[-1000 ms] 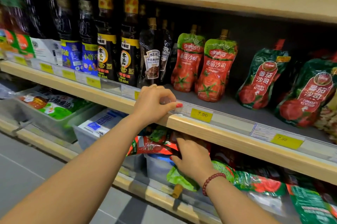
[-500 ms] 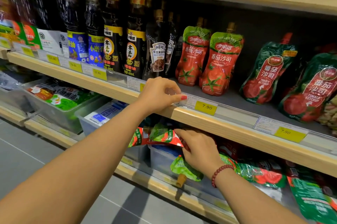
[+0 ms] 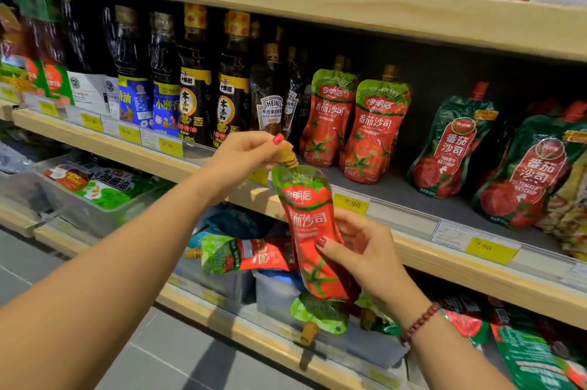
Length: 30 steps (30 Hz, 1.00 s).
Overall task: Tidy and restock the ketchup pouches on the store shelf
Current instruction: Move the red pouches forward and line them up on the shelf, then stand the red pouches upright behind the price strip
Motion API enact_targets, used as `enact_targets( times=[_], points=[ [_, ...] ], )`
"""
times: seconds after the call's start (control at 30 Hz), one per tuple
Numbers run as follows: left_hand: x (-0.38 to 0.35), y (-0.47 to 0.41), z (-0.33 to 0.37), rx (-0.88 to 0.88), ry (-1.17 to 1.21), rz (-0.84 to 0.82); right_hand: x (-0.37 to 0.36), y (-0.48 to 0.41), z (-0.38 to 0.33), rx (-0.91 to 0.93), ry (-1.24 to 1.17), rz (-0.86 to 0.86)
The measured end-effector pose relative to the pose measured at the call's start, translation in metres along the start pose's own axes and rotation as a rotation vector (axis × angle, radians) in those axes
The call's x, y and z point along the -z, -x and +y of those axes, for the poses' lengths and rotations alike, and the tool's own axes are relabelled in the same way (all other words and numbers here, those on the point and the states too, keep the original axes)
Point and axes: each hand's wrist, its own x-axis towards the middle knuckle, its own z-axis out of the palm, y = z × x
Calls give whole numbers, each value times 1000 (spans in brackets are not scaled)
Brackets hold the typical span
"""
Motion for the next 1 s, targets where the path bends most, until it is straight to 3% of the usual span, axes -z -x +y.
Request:
enact_targets(
  times=[0.13,0.23,0.37,0.47,0.57,0.67,1.0],
  points=[
    [-26,15,0,44,216,-81,3,-9,-3,-3,-236,102],
    [-43,30,-1,-32,174,-243,4,-13,-8,10,-386,171],
    [-59,43,-7,40,164,-386,9,-16,-20,32,-482,236],
    [-66,44,-6,46,205,-332,13,-19,-32,47,-367,219],
    [-65,36,-4,11,160,-283,20,-27,-48,115,-9,180],
    [-60,21,3,-52,85,-177,24,-38,-62,144,306,255],
    [-35,-17,13,-211,-176,-78,31,-83,-80,286,248,382]
  ],
)
